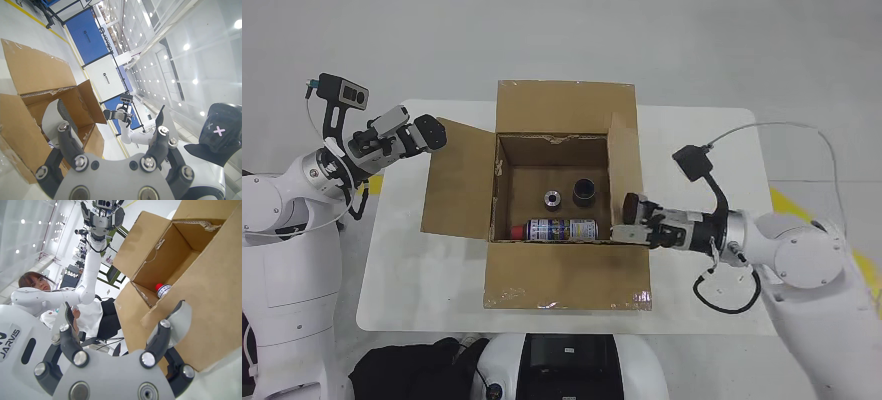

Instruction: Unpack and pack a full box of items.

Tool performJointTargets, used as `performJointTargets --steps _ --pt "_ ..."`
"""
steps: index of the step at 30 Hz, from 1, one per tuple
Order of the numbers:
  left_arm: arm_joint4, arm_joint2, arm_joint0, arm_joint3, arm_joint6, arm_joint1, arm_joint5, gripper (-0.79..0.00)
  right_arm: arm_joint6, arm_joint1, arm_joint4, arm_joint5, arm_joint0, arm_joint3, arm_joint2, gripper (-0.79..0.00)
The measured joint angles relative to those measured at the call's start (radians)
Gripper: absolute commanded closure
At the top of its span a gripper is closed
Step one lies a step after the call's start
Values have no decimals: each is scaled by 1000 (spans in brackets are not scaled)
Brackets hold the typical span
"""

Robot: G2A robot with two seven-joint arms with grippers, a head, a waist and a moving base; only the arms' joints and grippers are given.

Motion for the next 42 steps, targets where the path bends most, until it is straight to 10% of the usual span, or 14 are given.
performJointTargets --steps 29,42 --pt "0 0 0 0 0 0 0 -785 -68 -8 -306 55 37 10 -173 -785" --pt "0 0 0 0 0 0 0 -785 -227 20 -181 -21 -108 14 161 -785"
